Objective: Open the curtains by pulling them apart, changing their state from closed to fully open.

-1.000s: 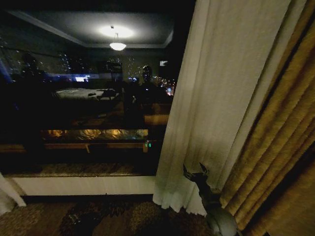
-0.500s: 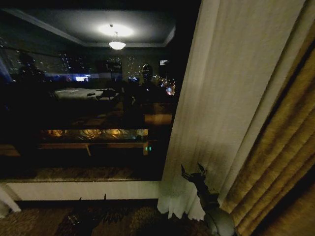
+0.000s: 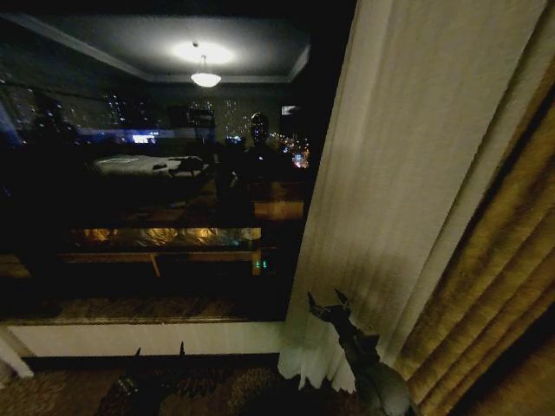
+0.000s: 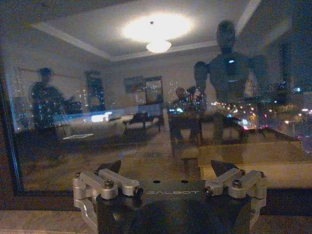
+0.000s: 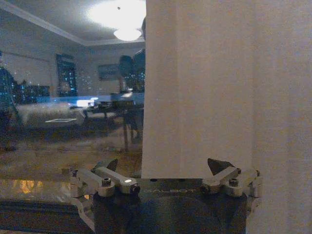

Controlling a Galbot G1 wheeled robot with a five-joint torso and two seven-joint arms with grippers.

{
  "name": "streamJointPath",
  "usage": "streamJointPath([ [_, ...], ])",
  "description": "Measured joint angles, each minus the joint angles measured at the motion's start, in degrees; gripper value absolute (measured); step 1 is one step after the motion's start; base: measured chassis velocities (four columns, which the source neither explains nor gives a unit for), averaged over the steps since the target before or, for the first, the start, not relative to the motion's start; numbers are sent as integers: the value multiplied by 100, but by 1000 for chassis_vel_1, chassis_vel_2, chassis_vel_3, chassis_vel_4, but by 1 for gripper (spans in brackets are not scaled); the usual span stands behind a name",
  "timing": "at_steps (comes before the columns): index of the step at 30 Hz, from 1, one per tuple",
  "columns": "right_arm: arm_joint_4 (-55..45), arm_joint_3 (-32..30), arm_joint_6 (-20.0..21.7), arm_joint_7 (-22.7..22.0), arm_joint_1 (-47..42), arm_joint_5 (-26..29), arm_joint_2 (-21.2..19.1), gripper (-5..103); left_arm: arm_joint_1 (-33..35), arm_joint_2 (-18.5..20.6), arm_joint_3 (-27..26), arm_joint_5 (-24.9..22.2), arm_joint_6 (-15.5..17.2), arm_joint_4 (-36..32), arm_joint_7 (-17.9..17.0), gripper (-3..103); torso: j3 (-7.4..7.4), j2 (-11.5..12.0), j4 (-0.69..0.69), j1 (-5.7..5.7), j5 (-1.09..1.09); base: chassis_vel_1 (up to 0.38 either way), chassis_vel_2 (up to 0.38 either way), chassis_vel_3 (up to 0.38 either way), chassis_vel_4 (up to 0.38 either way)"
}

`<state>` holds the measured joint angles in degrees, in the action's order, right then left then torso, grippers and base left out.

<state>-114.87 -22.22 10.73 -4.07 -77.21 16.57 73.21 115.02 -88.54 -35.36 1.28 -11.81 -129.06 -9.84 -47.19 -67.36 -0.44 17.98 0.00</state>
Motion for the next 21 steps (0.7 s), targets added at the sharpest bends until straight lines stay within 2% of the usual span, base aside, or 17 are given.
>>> streamJointPath([
  [9, 792, 401, -53, -191, 831, -108, 215, 100, -89, 31, -136, -61, 106, 15, 16, 100, 0, 0, 0, 0, -1, 0, 0, 0, 0],
  [19, 1527, 449, -151, -297, 1645, -291, 431, 100, -274, 32, -129, -80, 228, 124, 24, 100, 0, 0, 0, 0, -1, 0, 0, 0, 0],
  [21, 1743, 445, -261, -339, 1792, -386, 496, 93, -328, 40, -133, -101, 275, 142, 24, 100, 0, 0, -1, 0, -1, 0, 0, 0, 0],
])
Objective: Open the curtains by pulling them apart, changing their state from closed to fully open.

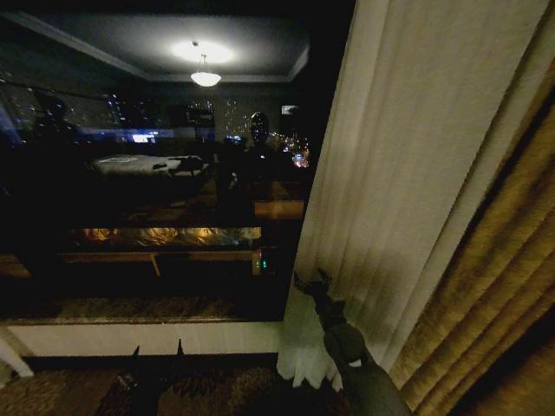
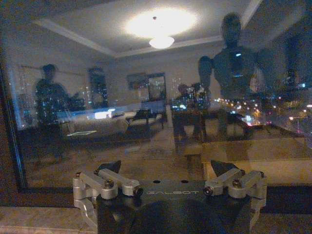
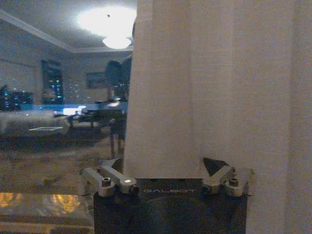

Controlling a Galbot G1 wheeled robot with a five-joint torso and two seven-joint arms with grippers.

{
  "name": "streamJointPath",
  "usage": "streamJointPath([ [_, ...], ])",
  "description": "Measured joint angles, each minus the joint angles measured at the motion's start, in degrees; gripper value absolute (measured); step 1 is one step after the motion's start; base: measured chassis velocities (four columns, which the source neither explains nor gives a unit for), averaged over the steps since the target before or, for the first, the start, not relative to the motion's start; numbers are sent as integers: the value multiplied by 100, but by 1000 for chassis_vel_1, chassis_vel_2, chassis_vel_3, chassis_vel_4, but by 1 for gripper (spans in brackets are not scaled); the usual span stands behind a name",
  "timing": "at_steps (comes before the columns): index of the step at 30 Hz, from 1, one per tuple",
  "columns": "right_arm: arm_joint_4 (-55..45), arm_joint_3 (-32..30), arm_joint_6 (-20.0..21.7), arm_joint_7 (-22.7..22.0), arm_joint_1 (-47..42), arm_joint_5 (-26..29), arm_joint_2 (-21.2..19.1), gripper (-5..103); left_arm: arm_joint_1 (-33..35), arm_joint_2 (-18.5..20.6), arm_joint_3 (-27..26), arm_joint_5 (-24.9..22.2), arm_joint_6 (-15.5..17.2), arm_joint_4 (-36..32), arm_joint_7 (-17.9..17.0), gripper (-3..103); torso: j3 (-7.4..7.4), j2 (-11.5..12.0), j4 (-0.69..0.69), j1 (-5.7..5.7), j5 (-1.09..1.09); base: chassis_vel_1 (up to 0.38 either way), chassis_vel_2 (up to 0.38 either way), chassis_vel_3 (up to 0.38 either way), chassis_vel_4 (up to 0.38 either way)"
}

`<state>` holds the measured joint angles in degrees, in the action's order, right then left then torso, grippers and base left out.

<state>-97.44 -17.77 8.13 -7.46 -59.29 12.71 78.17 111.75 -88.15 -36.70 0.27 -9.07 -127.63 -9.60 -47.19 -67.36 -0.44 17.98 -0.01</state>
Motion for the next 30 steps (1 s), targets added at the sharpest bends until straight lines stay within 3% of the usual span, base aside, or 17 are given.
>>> streamJointPath([
  [4, 155, -19, -58, -14, 108, -75, 46, 88, -44, 2, -4, -16, 31, 5, 0, 100, 0, 0, 0, 0, 0, 0, 0, 0, 0],
  [5, 210, -23, -69, -15, 153, -97, 55, 77, -53, 2, -4, -23, 38, 4, 1, 100, 0, 0, 0, 0, 0, 0, 0, 0, 0],
  [7, 252, -25, -78, -16, 188, -121, 65, 77, -58, 2, -2, -28, 44, -3, 1, 100, 0, 0, 0, 0, 0, 0, 0, 0, 0],
  [8, 298, -28, -88, -17, 225, -149, 77, 65, -62, 2, 3, -30, 47, -16, 2, 100, 0, 0, 0, 0, 0, 0, 0, 0, 0],
  [9, 360, -37, -103, -21, 274, -191, 94, 65, -66, 0, 9, -31, 50, -30, 2, 100, 0, 0, 0, 0, -1, 0, 0, 0, 0],
  [10, 418, -55, -120, -24, 318, -241, 114, 55, -70, -2, 13, -32, 52, -34, 3, 100, 0, 0, 0, 0, -1, 0, 0, 0, 0],
  [13, 538, -108, -172, -27, 391, -340, 146, 55, -80, -7, 18, -33, 55, -38, 3, 100, 0, 0, 0, 0, 0, 0, 0, 0, 0],
  [14, 594, -129, -194, -28, 420, -363, 154, 44, -82, -10, 18, -33, 55, -41, 3, 100, 0, 0, 0, 0, 0, 0, 0, 0, 0],
  [15, 642, -145, -211, -28, 445, -374, 157, 44, -82, -13, 19, -33, 55, -45, 3, 100, 0, 0, 0, 0, -1, 0, 0, 0, 0],
  [16, 681, -158, -227, -28, 466, -379, 157, 33, -81, -14, 19, -32, 56, -49, 3, 100, 0, 0, 1, 0, -1, 0, 0, 0, 0],
  [19, 746, -178, -265, -28, 496, -381, 147, 33, -73, -15, 18, -33, 56, -55, 3, 100, 0, 0, 0, 0, -1, 0, 0, 0, 0],
  [20, 759, -182, -276, -27, 499, -382, 139, 22, -70, -16, 18, -32, 56, -57, 3, 100, 0, 0, 0, 0, -1, 0, 0, 0, 0],
  [22, 765, -183, -285, -26, 501, -381, 127, 22, -68, -18, 18, -31, 56, -60, 3, 100, 0, 0, 0, 0, -1, 0, 0, 0, 0],
  [23, 766, -182, -292, -23, 502, -381, 108, 12, -65, -20, 22, -28, 56, -69, 3, 100, 0, 0, 0, 0, 0, 0, 0, 0, 0],
  [25, 766, -176, -296, -20, 504, -378, 92, 12, -64, -21, 32, -24, 57, -85, 3, 100, 0, 0, 0, 0, -1, 0, 0, 0, 0],
  [26, 766, -172, -299, -19, 507, -376, 86, 3, -63, -21, 41, -22, 61, -94, 3, 100, 0, 0, 0, 0, -1, 0, 0, 0, 0],
  [30, 739, -158, -315, -16, 519, -361, 54, 1, -64, -25, 73, -18, 110, -152, 3, 100, 0, 0, 0, 0, -1, 0, 0, 0, 0],
])
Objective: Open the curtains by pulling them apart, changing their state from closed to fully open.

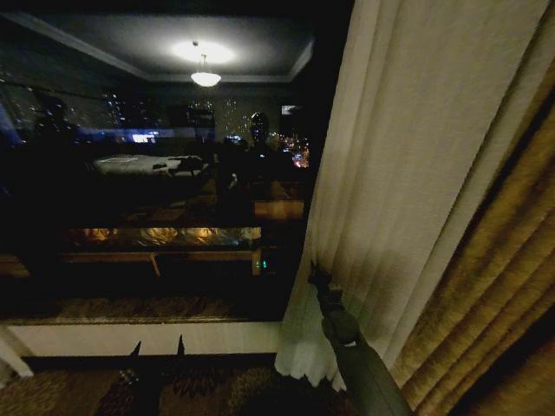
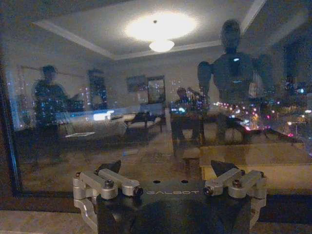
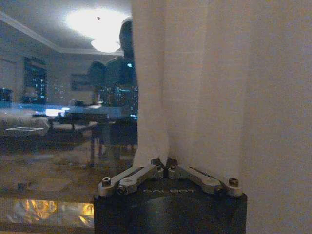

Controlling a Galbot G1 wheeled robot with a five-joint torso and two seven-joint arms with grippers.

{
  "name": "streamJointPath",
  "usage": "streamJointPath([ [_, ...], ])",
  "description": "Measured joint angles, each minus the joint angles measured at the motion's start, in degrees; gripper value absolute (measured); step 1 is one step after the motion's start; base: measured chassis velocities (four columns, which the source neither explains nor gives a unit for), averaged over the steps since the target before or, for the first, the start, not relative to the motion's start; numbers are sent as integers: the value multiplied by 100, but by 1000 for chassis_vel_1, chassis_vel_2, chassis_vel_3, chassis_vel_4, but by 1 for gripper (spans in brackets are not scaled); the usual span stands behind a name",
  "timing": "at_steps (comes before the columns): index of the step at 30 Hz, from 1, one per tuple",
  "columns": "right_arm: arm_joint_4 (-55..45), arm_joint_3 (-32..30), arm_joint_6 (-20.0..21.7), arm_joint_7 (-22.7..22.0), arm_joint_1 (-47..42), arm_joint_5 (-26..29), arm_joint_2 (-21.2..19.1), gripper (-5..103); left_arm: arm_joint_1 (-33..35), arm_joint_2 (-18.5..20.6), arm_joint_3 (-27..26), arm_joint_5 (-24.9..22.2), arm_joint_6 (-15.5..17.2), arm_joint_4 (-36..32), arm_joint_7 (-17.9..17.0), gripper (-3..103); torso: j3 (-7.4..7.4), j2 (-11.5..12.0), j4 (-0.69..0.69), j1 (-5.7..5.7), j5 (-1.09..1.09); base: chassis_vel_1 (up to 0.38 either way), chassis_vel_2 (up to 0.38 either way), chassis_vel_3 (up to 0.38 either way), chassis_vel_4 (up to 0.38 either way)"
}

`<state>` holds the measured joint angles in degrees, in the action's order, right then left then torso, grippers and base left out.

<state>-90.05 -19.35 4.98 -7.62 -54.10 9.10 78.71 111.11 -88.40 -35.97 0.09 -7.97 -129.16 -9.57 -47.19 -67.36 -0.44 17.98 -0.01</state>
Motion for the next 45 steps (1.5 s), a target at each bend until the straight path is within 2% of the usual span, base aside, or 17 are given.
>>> streamJointPath([
  [11, -569, 23, 31, 6, -126, 211, -202, 0, -33, -2, 36, -1, 59, -66, -2, 100, 0, 0, 0, 0, 0, 0, 0, 0, 0],
  [26, -777, 37, 221, 40, -279, 229, -218, 0, -11, 6, -4, -44, 35, -88, -2, 100, 1, 0, 1, 0, 1, -23, -20, 25, 20],
  [45, -902, 2, 221, 28, -436, 203, -272, 0, 19, 1, 20, -47, -9, -70, -2, 100, 0, -1, 1, 0, 0, -249, -240, 249, 246],
])
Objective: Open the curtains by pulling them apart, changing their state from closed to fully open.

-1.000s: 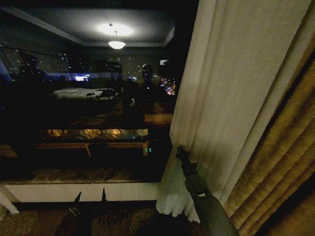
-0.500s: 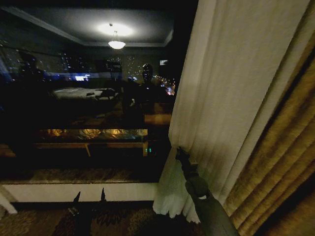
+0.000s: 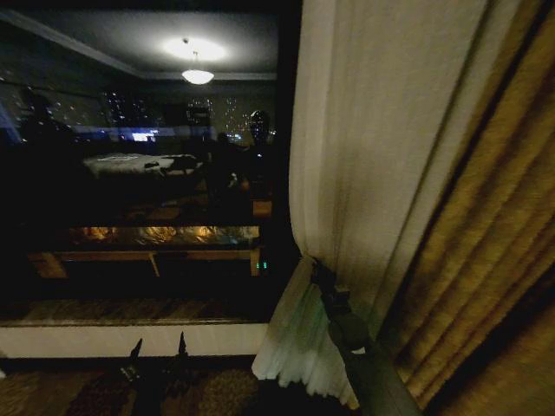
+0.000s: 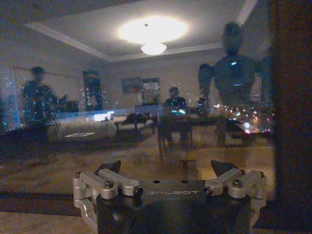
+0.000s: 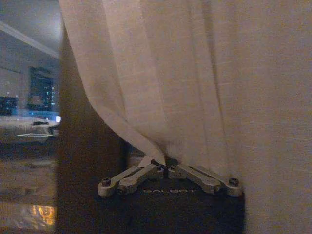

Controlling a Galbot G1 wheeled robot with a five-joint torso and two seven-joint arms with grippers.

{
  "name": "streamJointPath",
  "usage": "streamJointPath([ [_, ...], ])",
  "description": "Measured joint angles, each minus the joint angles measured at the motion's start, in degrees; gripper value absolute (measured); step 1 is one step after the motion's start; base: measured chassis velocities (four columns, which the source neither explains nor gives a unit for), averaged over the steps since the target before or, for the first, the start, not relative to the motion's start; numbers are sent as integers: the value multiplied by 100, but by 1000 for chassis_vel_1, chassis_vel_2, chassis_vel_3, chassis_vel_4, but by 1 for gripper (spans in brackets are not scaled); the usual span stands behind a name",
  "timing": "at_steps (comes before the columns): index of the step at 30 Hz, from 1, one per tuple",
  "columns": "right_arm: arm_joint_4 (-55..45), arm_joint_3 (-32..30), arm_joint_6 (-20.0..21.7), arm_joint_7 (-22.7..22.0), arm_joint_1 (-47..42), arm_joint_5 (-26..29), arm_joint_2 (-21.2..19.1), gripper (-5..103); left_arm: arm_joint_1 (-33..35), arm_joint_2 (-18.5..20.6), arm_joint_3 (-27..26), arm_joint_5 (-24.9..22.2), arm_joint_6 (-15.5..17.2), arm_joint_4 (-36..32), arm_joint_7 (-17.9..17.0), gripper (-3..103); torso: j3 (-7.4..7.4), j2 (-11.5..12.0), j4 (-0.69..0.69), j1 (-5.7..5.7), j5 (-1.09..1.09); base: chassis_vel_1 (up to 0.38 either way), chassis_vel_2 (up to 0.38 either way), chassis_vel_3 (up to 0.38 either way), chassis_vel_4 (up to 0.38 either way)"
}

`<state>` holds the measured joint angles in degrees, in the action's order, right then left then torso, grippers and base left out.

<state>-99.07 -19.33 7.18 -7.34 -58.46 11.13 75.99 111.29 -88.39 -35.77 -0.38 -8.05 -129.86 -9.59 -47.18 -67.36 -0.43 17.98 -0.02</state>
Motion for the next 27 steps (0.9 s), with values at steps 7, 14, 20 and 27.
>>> streamJointPath([
  [7, -84, 6, -29, -8, -82, -28, -27, 0, 73, -5, 14, 5, -89, 12, 4, 100, 0, 0, -2, 0, -3, -281, -297, 271, 297],
  [14, 14, -82, -9, -31, -62, -10, -2, 0, 94, 13, -5, -2, -124, 25, 6, 100, 0, 0, 0, 0, 0, -62, -89, 77, 57],
  [20, 331, -421, 5, -200, 56, -3, 42, 0, 72, 37, -9, -12, -125, 37, 3, 100, 0, 0, 2, 0, 3, 34, 51, -31, -36],
  [27, 710, -1100, 4, -645, 204, 111, -56, 0, 81, 58, 26, -16, -172, 53, 21, 100, 0, 0, -1, 0, -2, 9, 5, -5, -7],
])
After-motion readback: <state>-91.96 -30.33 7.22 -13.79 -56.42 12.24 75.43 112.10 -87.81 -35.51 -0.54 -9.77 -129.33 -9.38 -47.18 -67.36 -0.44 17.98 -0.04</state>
